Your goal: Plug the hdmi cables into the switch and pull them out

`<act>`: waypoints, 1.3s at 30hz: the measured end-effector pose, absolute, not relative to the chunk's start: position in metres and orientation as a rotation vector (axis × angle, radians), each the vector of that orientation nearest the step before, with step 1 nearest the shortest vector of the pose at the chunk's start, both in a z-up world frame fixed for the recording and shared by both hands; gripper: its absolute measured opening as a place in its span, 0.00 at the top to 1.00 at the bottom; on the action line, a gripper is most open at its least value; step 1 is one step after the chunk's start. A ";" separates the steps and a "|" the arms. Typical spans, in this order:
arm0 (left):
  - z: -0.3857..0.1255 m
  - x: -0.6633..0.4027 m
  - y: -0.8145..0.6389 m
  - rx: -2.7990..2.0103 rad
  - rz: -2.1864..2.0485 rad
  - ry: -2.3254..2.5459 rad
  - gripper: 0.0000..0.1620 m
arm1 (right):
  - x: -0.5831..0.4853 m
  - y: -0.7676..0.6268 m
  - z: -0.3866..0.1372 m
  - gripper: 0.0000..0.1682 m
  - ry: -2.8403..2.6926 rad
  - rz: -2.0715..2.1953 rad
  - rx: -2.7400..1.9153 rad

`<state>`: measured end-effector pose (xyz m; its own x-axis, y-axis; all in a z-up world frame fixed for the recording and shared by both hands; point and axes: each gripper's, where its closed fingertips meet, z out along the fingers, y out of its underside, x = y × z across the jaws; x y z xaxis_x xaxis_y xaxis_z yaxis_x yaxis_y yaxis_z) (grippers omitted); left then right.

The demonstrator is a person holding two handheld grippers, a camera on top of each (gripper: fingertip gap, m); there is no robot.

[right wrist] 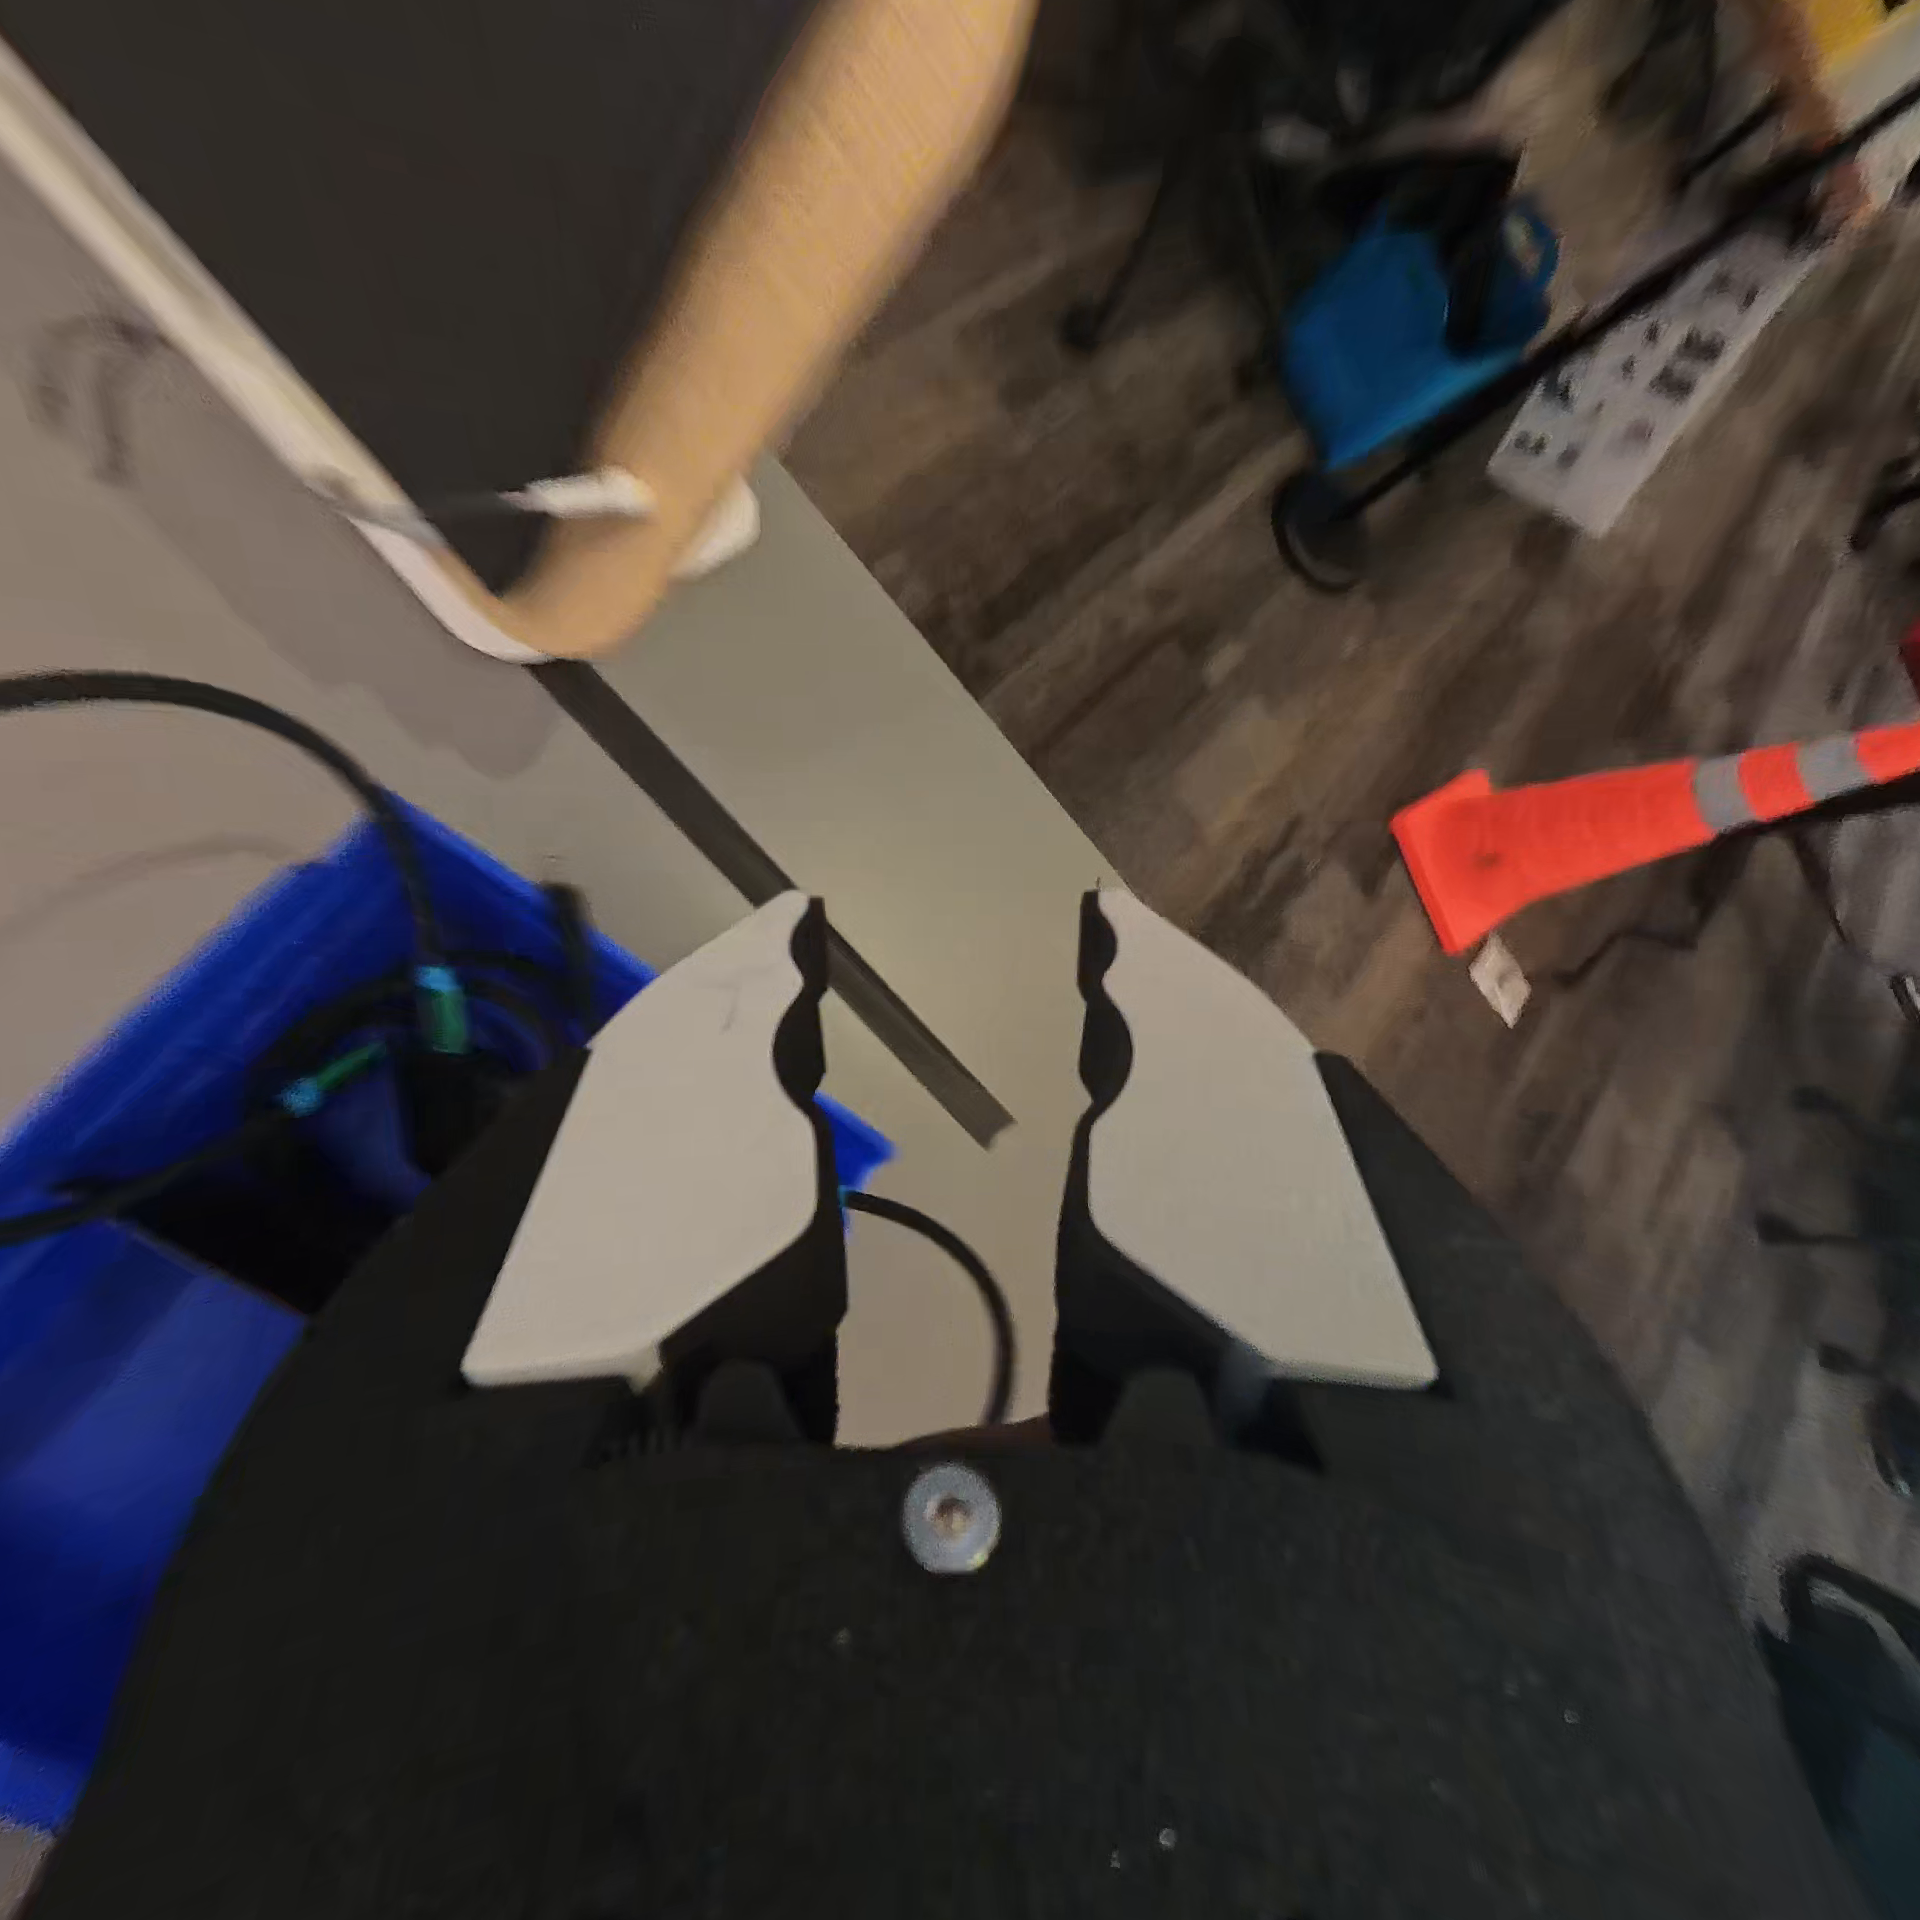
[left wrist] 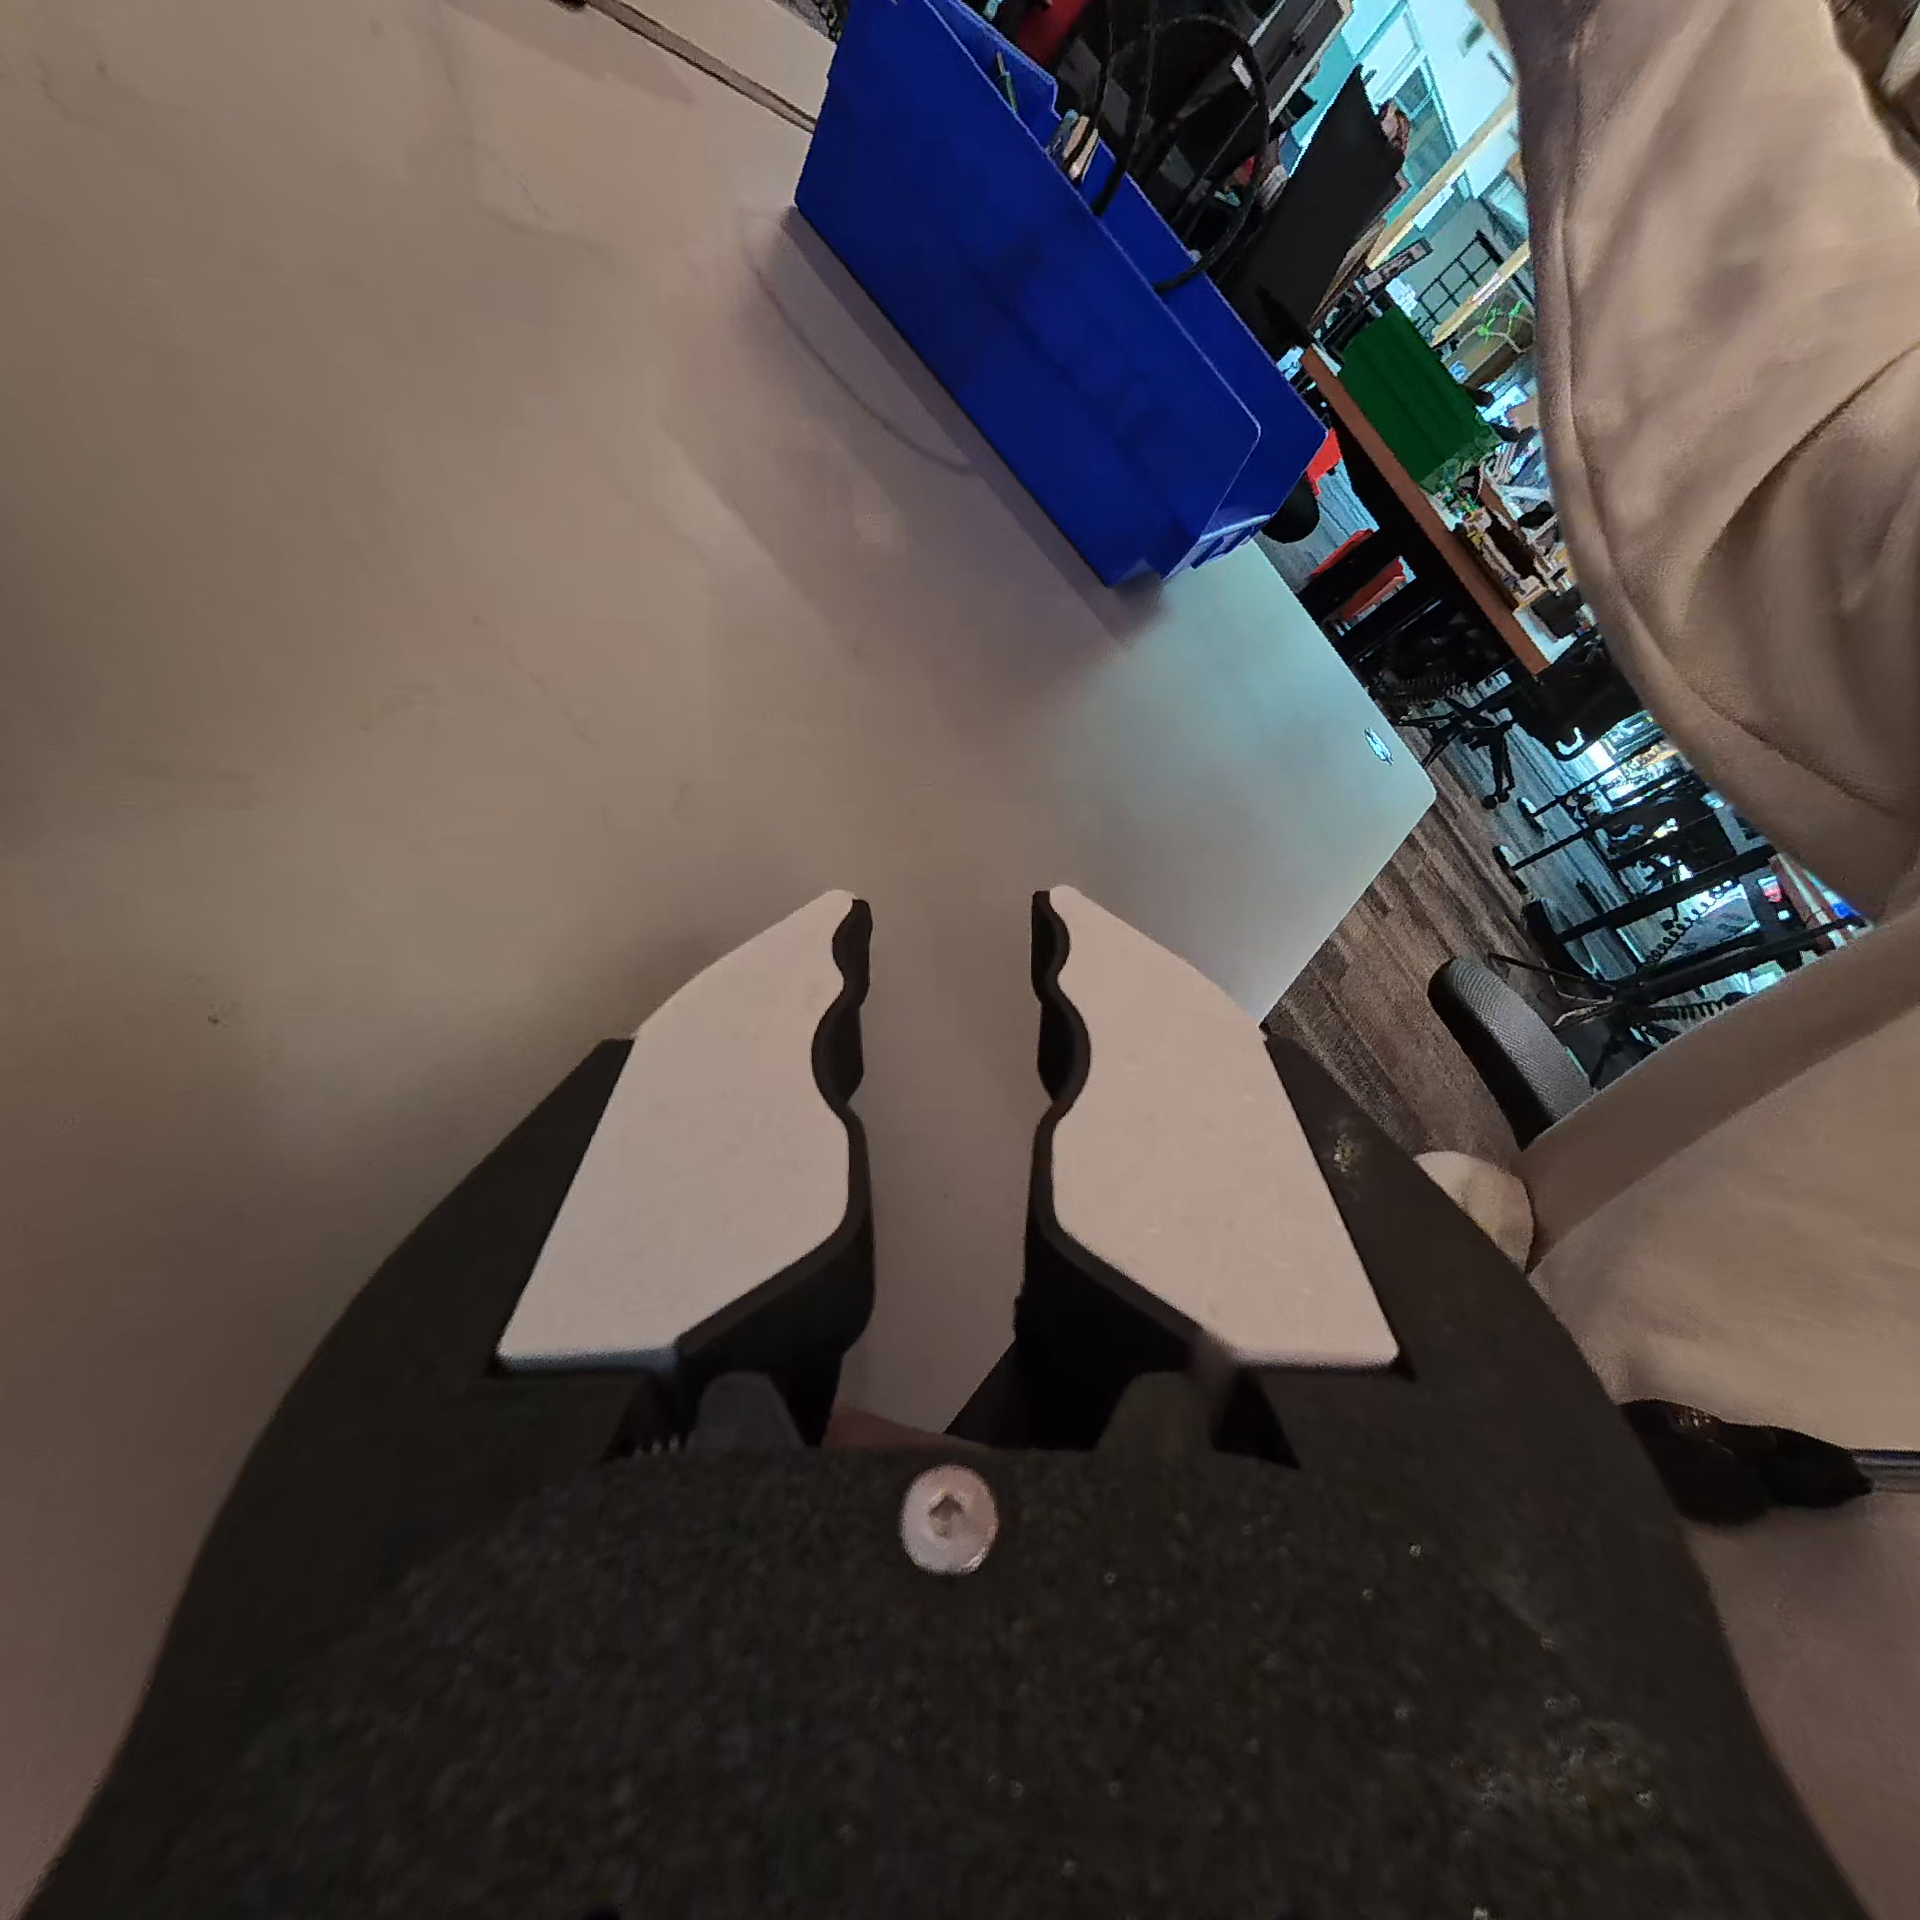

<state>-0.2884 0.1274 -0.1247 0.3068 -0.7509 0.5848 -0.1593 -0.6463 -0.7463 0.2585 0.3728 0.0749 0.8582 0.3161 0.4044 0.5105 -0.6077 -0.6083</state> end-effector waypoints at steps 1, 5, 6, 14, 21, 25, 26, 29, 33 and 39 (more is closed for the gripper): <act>-0.125 -0.288 0.126 -2.006 -1.345 0.811 0.82 | 0.233 0.361 0.078 0.70 -0.626 -0.276 -2.234; -0.125 -0.287 0.122 -2.006 -1.352 0.826 0.82 | 0.103 0.293 0.027 0.62 -0.791 0.078 -2.202; -0.124 -0.287 0.121 -2.004 -1.353 0.828 0.82 | 0.085 0.282 0.006 0.61 -0.800 0.080 -2.217; -0.123 -0.286 0.118 -2.004 -1.367 0.824 0.82 | 0.140 0.283 -0.044 1.00 -0.467 -0.407 -2.282; -0.121 -0.289 0.114 -1.993 -1.341 0.836 0.82 | 0.234 0.265 -0.094 1.00 -0.152 -0.168 -2.418; -0.120 -0.289 0.117 -1.975 -1.263 0.857 0.82 | 0.228 0.265 -0.090 0.94 -0.219 -0.172 -2.372; -0.119 -0.291 0.122 -1.962 -1.210 0.858 0.82 | 0.224 0.263 -0.092 0.86 -0.250 -0.183 -2.378; -0.108 -0.304 0.136 -1.874 -1.058 0.852 0.82 | 0.212 0.253 -0.088 0.78 -0.308 -0.271 -2.346; -0.092 -0.340 0.163 -1.783 -0.794 0.779 0.76 | 0.200 0.215 -0.055 0.75 -0.243 -0.416 -2.181; -0.091 -0.385 0.184 -1.762 -0.580 0.693 0.82 | 0.106 0.105 -0.040 0.85 0.004 0.011 -1.795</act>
